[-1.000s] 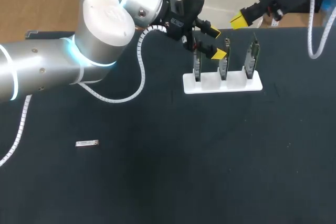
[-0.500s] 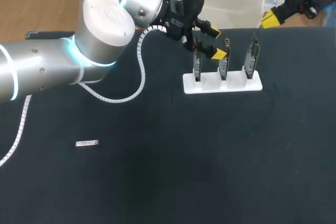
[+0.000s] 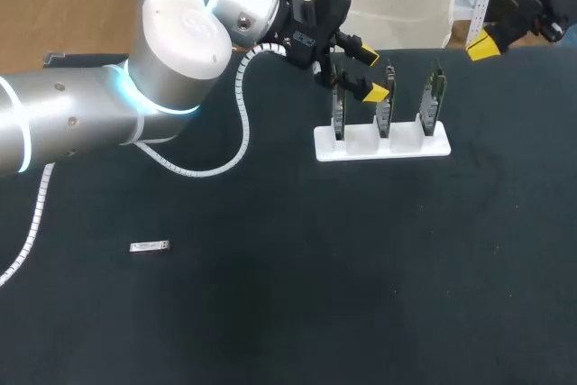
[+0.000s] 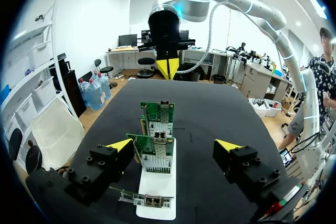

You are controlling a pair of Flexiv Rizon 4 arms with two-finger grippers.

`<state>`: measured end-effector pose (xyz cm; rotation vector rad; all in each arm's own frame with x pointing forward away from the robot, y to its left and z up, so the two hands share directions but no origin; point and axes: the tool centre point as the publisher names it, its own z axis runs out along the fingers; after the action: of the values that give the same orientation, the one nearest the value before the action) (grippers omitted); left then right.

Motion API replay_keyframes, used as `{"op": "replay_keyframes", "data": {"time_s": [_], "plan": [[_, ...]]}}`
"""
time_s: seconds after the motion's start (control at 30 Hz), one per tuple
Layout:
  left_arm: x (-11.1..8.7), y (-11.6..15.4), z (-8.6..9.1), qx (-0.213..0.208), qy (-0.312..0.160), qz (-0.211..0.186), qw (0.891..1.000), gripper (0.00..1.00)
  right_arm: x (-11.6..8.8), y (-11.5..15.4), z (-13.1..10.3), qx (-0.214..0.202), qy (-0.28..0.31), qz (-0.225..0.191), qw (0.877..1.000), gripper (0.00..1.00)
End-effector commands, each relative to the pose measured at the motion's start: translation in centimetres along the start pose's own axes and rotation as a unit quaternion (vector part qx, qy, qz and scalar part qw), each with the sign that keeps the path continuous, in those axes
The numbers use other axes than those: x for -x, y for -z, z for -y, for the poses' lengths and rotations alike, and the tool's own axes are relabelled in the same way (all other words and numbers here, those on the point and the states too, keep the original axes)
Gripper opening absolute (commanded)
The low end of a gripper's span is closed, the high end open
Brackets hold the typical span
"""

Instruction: Pick up the optical module with the left hand, and insert it into the network port with the right hand.

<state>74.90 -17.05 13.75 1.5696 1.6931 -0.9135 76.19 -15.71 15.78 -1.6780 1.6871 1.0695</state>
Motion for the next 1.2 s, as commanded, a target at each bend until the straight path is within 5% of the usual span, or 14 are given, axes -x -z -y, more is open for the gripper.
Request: {"op": "replay_keyframes", "data": {"time_s": [0.03, 0.3, 0.33, 0.37, 1.2], "plan": [[0.16, 0.0, -0.13, -0.001, 0.002, -0.004, 1.0, 1.0, -0.03, -0.28, 0.28, 0.002, 0.001, -0.004, 1.0, 0.0], [0.16, 0.0, -0.13, -0.001, 0.002, -0.004, 1.0, 1.0, -0.01, -0.48, 0.14, -0.004, 0.006, -0.008, 1.0, 0.0], [0.16, 0.0, -0.13, -0.001, 0.002, -0.004, 1.0, 1.0, -0.01, -0.49, 0.08, -0.002, 0.004, -0.009, 1.0, 0.31], [0.16, 0.0, -0.13, -0.001, 0.002, -0.004, 1.0, 1.0, -0.01, -0.49, 0.08, -0.002, 0.004, -0.009, 1.0, 1.0], [1.09, 0.56, -0.16, 0.003, -0.013, 0.006, 1.0, 1.0, -0.01, -0.49, 0.08, -0.002, 0.004, -0.009, 1.0, 1.0]]}}
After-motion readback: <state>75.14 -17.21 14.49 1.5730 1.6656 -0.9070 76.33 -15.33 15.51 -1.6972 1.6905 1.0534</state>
